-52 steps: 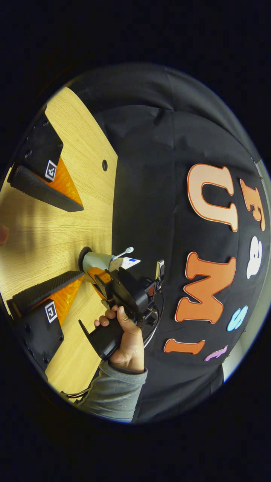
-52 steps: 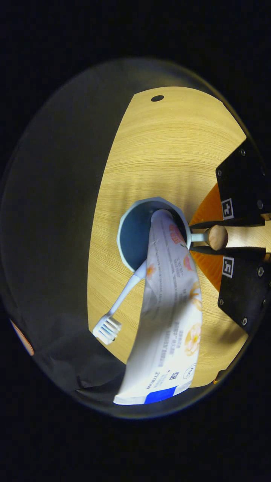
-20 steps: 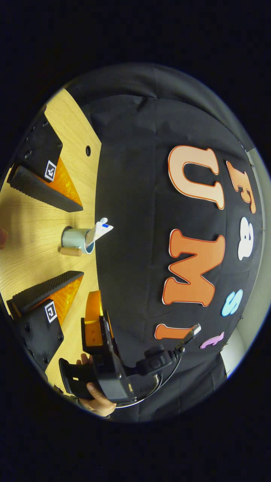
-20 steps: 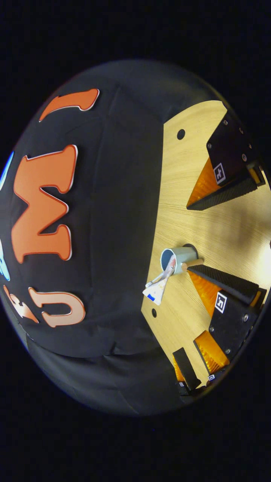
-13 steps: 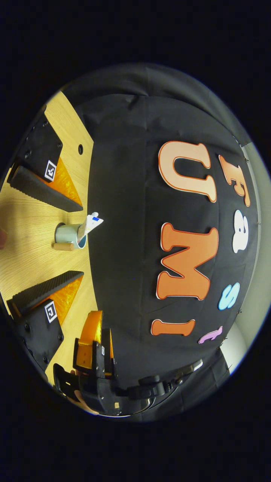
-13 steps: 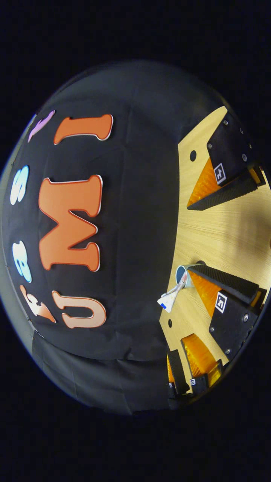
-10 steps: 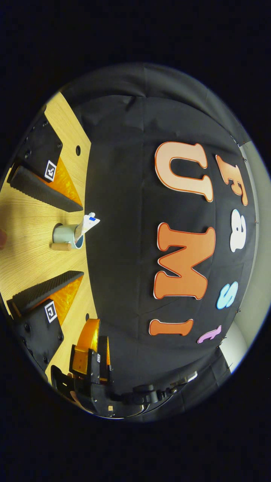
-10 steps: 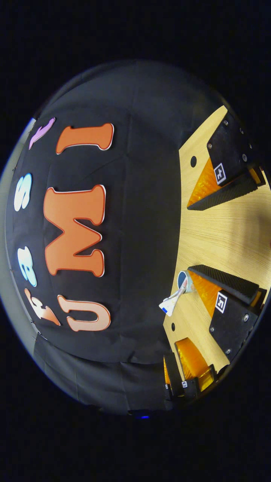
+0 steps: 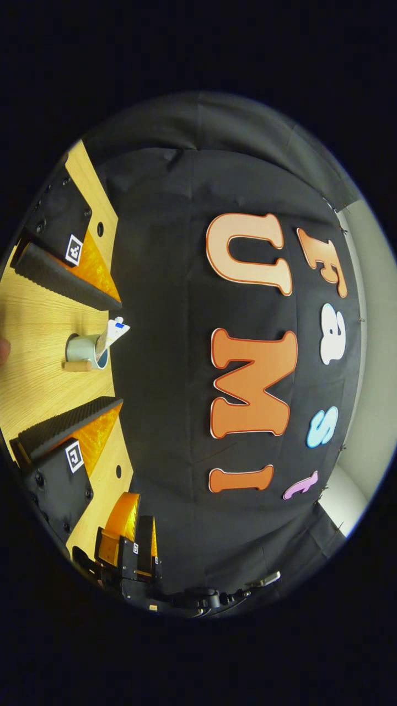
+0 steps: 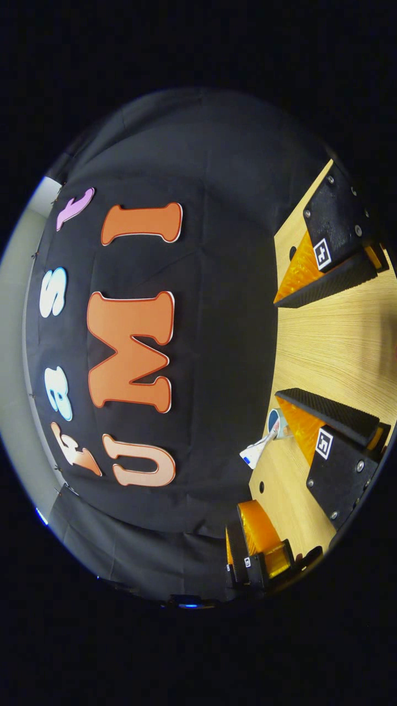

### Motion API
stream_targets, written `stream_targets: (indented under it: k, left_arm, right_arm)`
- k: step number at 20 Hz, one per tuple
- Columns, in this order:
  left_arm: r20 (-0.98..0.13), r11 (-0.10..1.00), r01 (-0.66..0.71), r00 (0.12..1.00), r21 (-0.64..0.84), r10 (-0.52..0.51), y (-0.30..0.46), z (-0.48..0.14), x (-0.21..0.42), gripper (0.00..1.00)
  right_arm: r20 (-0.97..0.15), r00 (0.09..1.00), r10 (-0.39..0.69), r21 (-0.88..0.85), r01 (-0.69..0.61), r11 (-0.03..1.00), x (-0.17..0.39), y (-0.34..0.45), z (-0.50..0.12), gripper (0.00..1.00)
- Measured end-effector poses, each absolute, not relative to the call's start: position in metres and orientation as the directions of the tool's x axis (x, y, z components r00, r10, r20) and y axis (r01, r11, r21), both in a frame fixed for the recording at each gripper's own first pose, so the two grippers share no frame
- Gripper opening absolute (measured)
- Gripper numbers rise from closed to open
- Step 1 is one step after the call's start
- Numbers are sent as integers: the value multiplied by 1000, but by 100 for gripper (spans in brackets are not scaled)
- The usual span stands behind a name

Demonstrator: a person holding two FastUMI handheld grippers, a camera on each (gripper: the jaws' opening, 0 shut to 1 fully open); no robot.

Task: Put the toothbrush and toothpaste on the desktop into the cup, then pick up the cup and place it on the coaster on the desktop.

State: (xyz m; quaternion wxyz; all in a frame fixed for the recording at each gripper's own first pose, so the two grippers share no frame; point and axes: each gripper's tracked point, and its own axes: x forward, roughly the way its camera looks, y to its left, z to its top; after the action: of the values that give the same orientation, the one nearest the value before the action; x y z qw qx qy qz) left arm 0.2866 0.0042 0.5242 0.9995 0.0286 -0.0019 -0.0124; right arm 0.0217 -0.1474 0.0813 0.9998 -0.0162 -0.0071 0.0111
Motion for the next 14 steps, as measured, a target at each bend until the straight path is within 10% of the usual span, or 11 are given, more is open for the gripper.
stream_targets:
  k: [14]
  left_arm:
    - [32, 999, 7, 999, 42, -9, 3, 524, 278, 99]
  right_arm:
    - [51, 999, 4, -47, -2, 999, 14, -149, 81, 90]
